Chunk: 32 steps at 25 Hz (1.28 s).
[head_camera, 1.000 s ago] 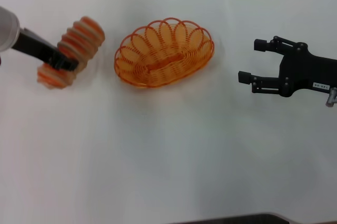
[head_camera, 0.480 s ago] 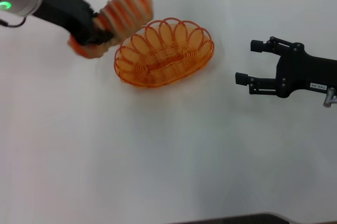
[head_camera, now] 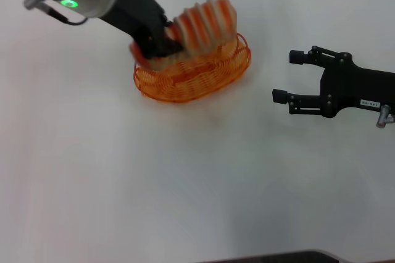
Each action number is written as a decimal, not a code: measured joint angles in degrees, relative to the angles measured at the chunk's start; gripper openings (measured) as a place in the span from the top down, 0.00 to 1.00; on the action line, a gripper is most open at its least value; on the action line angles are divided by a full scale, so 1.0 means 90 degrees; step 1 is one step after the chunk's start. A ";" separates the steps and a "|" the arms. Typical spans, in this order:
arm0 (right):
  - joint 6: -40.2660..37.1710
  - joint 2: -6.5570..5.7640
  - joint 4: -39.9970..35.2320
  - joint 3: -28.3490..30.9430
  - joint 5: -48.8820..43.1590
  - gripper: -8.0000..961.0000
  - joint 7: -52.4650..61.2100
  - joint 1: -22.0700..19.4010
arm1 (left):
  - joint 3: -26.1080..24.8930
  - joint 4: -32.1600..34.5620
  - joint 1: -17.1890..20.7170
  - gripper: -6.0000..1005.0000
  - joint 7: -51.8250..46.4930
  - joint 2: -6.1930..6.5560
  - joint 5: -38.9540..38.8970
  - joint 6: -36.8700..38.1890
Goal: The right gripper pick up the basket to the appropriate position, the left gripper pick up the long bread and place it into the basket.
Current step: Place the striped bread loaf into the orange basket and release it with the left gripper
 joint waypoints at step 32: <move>0.0032 -0.0027 -0.0048 0.0002 -0.0001 0.03 0.0000 0.0083 | 0.0913 -0.0701 0.0273 0.37 -0.0837 -0.0003 -0.0163 -0.1425</move>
